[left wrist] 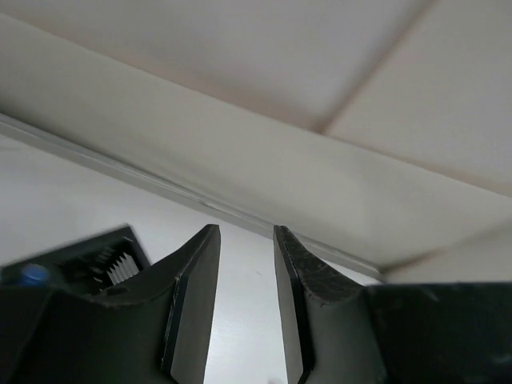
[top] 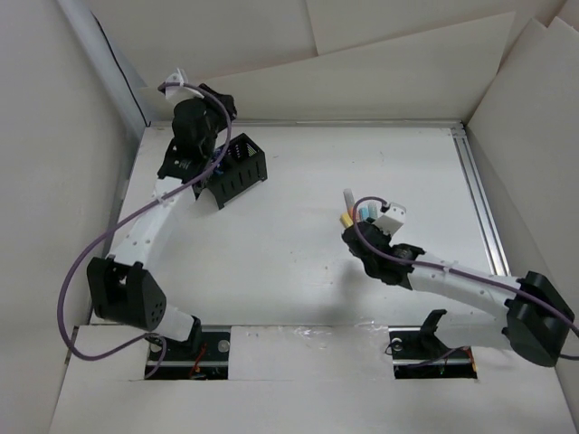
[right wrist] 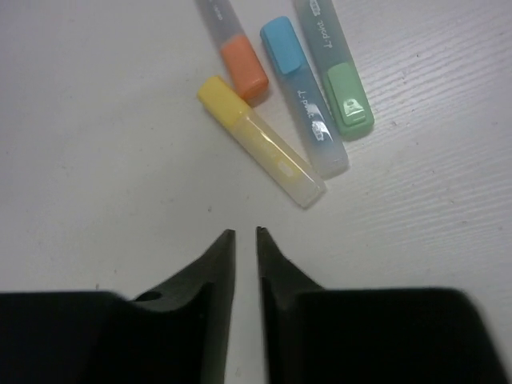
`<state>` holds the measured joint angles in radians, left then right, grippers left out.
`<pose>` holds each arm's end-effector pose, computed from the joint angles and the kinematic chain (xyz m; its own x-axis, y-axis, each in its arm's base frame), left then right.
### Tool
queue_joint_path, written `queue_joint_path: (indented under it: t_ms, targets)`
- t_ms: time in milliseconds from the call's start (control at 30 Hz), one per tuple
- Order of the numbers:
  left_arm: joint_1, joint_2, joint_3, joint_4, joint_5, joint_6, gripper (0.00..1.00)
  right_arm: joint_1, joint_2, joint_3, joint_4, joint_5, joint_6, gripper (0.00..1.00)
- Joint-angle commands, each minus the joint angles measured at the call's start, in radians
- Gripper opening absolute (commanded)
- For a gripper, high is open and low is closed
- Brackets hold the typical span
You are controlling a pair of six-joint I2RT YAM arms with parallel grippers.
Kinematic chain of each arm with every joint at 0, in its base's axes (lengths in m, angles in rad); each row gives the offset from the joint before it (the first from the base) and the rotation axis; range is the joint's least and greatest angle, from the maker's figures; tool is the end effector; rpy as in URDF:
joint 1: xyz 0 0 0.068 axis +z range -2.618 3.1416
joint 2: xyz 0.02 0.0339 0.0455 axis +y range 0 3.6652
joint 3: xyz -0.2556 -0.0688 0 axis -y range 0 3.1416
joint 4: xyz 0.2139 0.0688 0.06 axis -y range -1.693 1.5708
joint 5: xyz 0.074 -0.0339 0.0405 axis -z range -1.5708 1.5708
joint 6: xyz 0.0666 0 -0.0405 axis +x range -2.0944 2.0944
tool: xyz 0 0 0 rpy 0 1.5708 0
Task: Sort the stationery into containers
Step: Place the pen in the storage box, then pick up the pen from the center of the board.
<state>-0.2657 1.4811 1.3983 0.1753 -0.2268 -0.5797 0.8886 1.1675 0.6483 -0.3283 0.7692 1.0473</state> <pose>0.3451 -0.0784 0.4230 0.0528 -0.5675 -0.8217 0.0821 0.8225 -0.5628 0.1720 0.1383 0.2032 -0.4679 0.4109 -0.7825 0.2757 0.9090 0.3126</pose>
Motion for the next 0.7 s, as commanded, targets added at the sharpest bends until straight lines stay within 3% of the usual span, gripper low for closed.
queue_joint_path:
  t_ms: [0, 167, 267, 467, 667]
  targets:
    - [-0.087, -0.068, -0.146, 0.125, 0.208, -0.154, 0.29, -0.072, 0.073, 0.059, 0.118, -0.071, -0.128, 0.30]
    - [-0.197, -0.114, -0.309, 0.205, 0.233, -0.154, 0.29, -0.200, 0.146, 0.108, 0.172, -0.221, -0.277, 0.45]
    - [-0.207, -0.182, -0.504, 0.309, 0.303, -0.201, 0.29, -0.258, 0.167, 0.108, 0.221, -0.327, -0.335, 0.51]
    - [-0.217, -0.238, -0.694, 0.400, 0.392, -0.212, 0.29, -0.307, 0.247, 0.146, 0.259, -0.462, -0.432, 0.51]
    - [-0.277, -0.258, -0.755, 0.400, 0.426, -0.171, 0.29, -0.355, 0.322, 0.178, 0.268, -0.536, -0.483, 0.52]
